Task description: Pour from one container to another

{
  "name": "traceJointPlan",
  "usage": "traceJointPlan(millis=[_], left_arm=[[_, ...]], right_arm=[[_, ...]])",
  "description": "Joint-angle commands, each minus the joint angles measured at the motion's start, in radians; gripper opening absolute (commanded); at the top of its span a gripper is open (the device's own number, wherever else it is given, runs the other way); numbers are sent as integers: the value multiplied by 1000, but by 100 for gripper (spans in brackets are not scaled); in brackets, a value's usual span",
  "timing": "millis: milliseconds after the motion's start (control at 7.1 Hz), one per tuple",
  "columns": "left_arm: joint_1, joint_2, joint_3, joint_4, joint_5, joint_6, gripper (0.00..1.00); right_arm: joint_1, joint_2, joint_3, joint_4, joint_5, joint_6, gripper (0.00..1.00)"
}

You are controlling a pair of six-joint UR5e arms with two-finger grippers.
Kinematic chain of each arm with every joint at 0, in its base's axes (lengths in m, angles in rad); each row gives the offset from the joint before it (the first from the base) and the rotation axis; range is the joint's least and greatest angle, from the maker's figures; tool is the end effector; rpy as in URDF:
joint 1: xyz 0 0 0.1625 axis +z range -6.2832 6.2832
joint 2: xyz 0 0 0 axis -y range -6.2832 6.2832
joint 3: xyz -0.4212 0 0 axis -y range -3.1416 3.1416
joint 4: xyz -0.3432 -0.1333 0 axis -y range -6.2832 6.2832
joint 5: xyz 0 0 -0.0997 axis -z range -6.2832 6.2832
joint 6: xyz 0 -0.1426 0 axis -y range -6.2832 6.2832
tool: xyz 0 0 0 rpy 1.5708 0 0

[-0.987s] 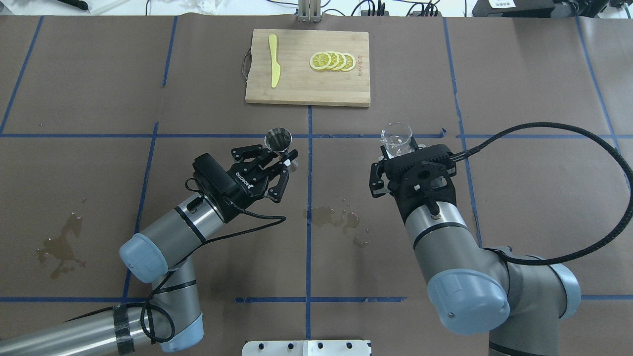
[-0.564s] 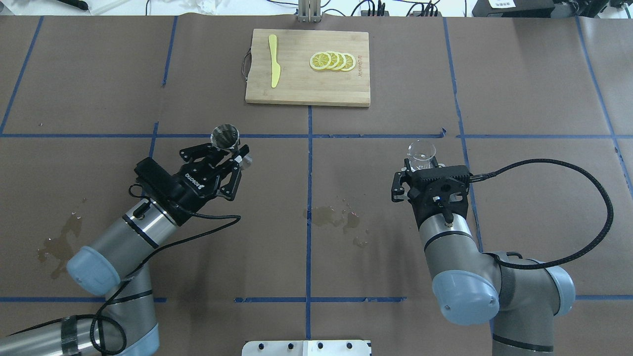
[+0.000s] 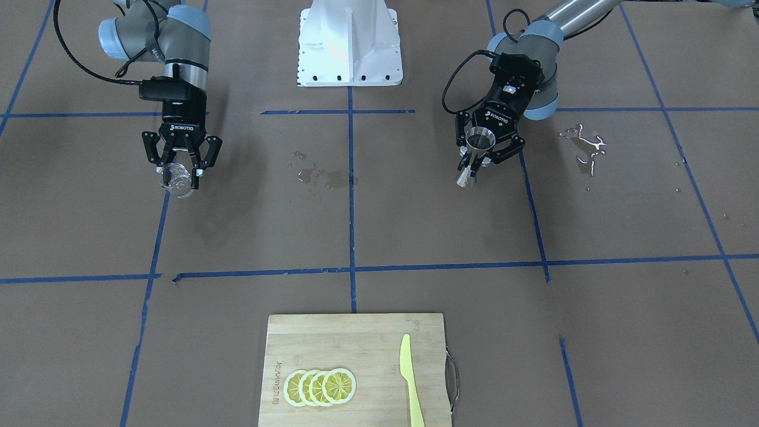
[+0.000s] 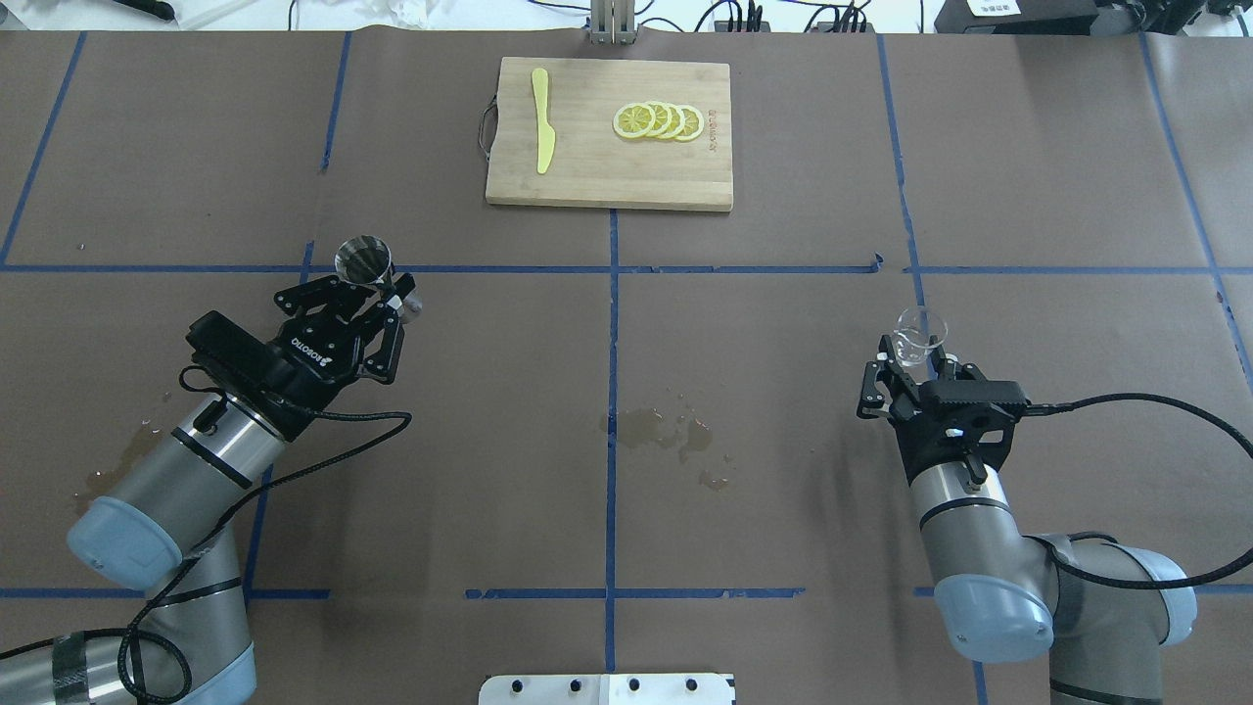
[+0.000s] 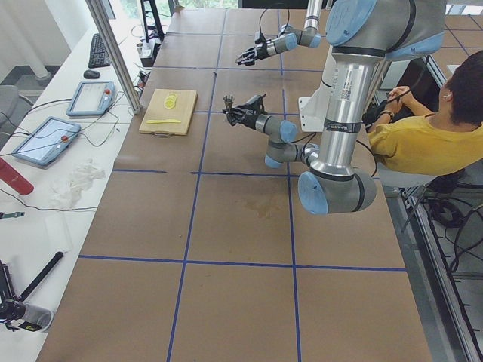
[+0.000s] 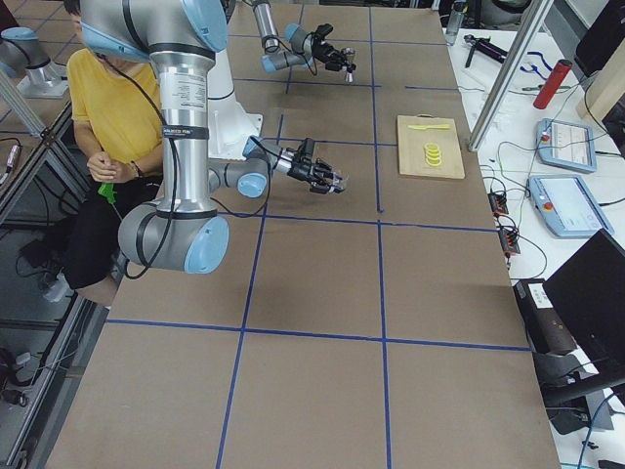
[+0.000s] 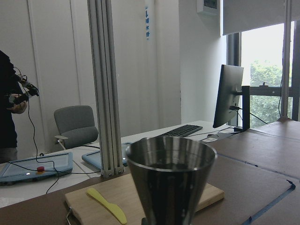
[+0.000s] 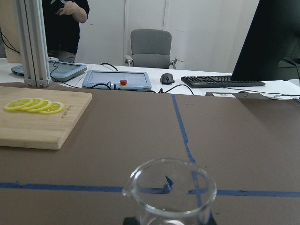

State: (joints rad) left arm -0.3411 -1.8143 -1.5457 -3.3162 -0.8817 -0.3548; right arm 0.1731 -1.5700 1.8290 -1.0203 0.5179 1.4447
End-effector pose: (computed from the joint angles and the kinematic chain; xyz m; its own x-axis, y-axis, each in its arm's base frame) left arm 0.3964 -0.3784 0.3627 0.6358 0.5423 -0.5493 0.6204 0.0643 0.7816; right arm -0.4009 -0.3312 0.4723 0.7628 0.0702 0.6428 -0.6138 0.3912 0.6857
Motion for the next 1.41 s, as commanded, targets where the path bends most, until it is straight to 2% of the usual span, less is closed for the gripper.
traceJointPlan(millis=[0, 564, 705, 846, 987, 1128, 1268], left_arm=[[-13, 3, 1, 1, 6, -1, 0], [-16, 1, -1, 3, 6, -1, 0], [-16, 1, -1, 3, 6, -1, 0], [-16, 1, -1, 3, 6, -1, 0], [-16, 0, -1, 3, 6, -1, 0], [-18, -2, -2, 3, 6, -1, 0], [-18, -2, -5, 3, 6, -1, 0]], right_arm=[[-47, -10, -123, 97, -85, 37, 0], [-92, -10, -182, 98, -104, 40, 0], [-99, -12, -182, 98, -108, 42, 7], [-109, -13, -191, 98, -123, 42, 20], [-115, -13, -201, 153, -134, 52, 50], [-124, -13, -274, 258, -159, 52, 74], [-125, -13, -296, 326, -162, 31, 99]])
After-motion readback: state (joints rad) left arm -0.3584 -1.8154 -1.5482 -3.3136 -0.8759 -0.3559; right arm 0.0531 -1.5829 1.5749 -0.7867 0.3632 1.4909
